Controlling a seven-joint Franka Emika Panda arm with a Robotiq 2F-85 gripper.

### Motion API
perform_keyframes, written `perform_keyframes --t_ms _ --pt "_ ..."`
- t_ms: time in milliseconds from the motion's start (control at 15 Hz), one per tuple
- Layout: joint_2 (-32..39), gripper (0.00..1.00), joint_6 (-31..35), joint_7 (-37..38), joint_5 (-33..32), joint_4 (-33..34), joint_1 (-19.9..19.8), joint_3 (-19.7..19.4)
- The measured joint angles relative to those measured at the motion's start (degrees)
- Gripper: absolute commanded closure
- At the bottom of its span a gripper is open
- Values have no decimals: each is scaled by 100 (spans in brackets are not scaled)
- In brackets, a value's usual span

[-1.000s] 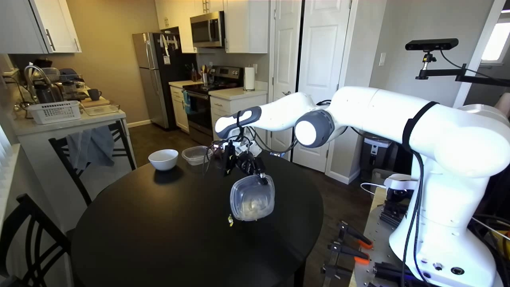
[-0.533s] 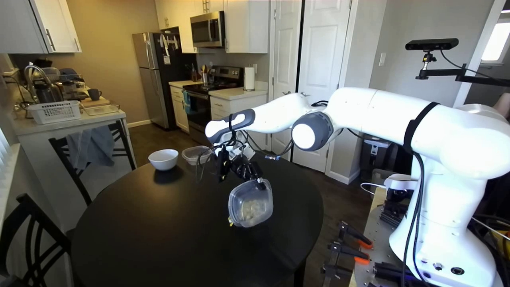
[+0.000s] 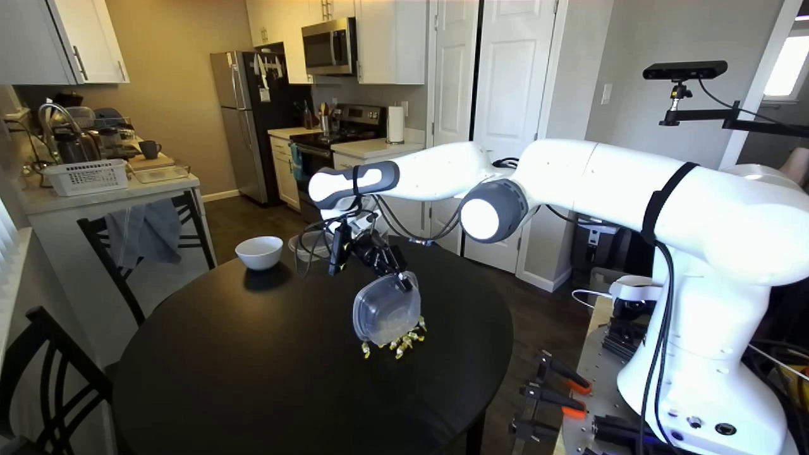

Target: Pour the contents of the clear bowl onto the table

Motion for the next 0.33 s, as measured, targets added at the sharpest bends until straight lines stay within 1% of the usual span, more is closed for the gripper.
perform_keyframes --t_ms 333 --pt "1 99 369 -23 -274 221 84 0"
